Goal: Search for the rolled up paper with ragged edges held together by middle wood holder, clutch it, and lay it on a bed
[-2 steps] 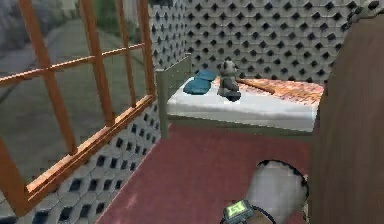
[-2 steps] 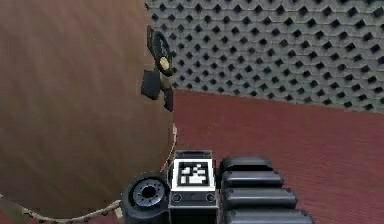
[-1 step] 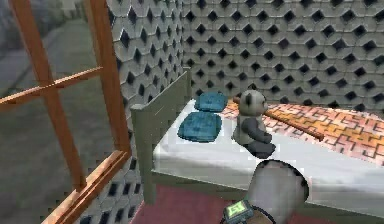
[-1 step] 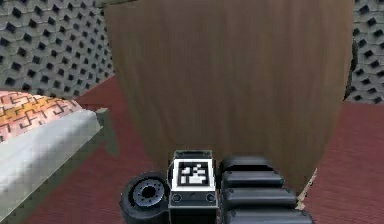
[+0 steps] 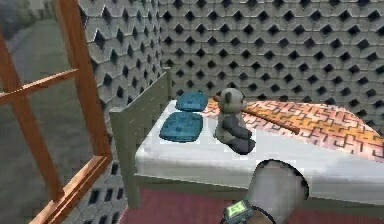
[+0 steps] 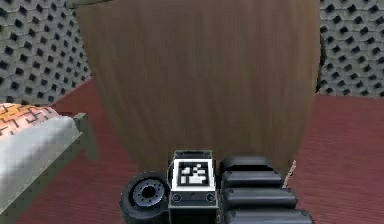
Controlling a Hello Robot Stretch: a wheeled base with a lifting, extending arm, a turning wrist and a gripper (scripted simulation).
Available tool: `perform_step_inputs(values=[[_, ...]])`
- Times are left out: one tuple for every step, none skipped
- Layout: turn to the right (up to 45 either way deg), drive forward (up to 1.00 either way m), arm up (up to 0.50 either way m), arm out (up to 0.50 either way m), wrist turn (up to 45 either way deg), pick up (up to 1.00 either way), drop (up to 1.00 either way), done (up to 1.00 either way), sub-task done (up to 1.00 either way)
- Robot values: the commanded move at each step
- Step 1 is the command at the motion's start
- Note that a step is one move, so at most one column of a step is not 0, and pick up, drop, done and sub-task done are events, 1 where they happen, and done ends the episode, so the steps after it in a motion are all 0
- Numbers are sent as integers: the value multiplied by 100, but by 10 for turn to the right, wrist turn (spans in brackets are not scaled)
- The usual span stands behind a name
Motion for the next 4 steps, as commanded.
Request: perform_step_inputs(values=[[0, 55, 0, 0, 0, 0, 0, 0, 0], [360, 0, 0, 0, 0, 0, 0, 0, 0], [-270, 0, 0, 0, 0, 0, 0, 0, 0], [180, 0, 0, 0, 0, 0, 0, 0, 0]])
